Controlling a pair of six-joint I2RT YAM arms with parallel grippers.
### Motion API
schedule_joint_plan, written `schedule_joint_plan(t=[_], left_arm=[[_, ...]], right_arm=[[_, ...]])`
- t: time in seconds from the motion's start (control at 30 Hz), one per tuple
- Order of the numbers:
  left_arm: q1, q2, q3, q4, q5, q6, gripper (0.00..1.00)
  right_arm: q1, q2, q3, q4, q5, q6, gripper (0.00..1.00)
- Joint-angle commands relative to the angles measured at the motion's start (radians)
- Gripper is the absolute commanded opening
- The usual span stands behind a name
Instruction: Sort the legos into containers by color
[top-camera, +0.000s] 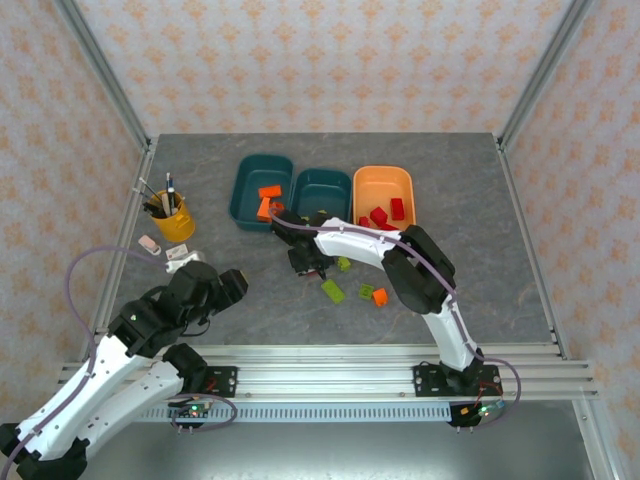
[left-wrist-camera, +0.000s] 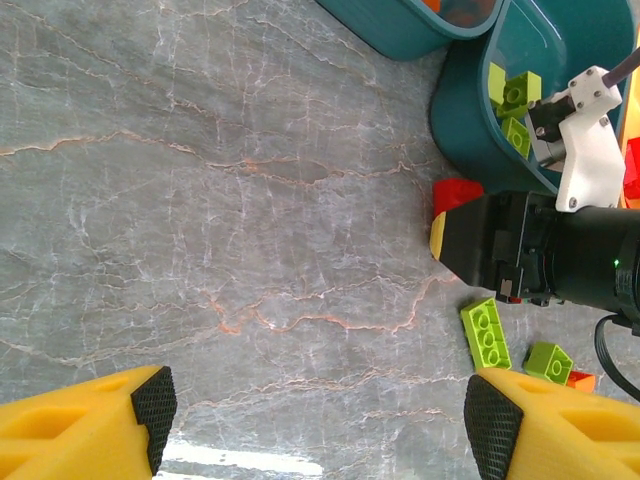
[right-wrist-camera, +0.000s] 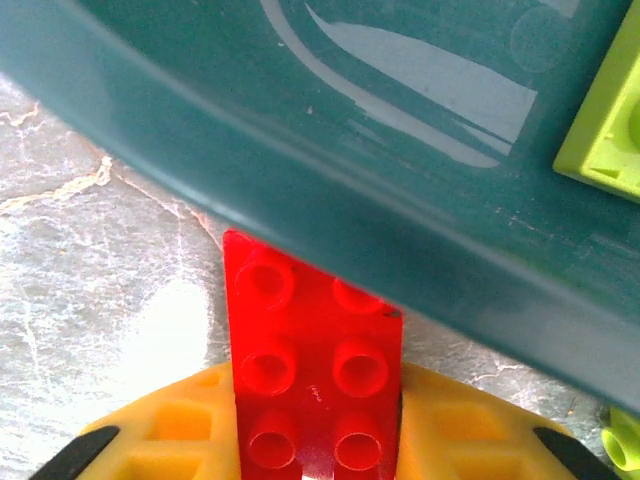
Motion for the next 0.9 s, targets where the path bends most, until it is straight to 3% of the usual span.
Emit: schedule_joint_plan(t=[0.0,0.2,0.4,0.63,0.87], left_arm=[[-0.001,0.026,0.05,0.047,0.002,0.038,0.79],[-0.002,0.172,0.196,0.18,0.058,0.096,0.79],[-0.003,0.407,0.387,0.287,0.106,0.142,0.83],[-0.003,0.685,0.539,0.383,0.194,0.167,0.83],[-0.007,0.861,0.638,0.411,0.218,0.175,0.83]], right_arm=[[0.003,-0.108,-0.004,-0.019,-0.005,-0.007,0.21],[-0.036,-0.308,0.021,-0.083,0.0,0.005,0.21],[-0.247,-0.37,0.068,-0.111,-0.002,-0.018,0.21],[-0.494,-0.165,0.257,-0.128,-0.052,-0.042,0.21],[-0.59,0.137,0.529,-0.213,-0.098,-0.07,0.21]])
